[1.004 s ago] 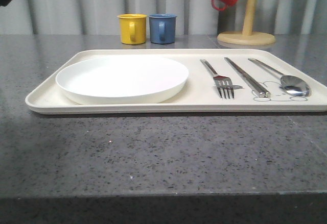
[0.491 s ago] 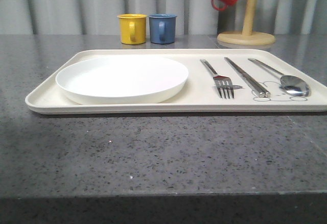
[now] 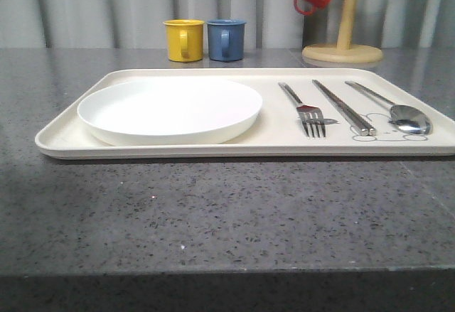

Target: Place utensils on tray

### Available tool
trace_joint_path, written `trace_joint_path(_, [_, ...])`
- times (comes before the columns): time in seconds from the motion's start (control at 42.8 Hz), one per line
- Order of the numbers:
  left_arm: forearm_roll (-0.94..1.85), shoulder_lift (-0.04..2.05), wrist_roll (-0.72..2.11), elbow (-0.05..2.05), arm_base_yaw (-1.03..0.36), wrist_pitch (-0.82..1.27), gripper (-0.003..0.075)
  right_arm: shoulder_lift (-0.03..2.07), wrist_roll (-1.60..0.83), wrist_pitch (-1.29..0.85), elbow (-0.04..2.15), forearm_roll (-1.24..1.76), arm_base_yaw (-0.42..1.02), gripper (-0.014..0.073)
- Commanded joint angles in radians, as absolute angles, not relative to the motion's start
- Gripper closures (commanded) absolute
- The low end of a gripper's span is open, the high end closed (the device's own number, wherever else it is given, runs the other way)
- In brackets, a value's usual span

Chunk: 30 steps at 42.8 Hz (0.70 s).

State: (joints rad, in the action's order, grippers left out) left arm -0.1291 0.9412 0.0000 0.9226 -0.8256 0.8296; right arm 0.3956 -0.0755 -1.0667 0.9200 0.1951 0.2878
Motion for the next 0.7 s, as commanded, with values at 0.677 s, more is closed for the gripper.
trace_joint_path(0.677, [0.043, 0.216, 0.055, 0.382, -0.175, 0.454, 0.0740, 0.410, -0.077, -0.993, 0.941, 0.199, 0.289, 0.0659])
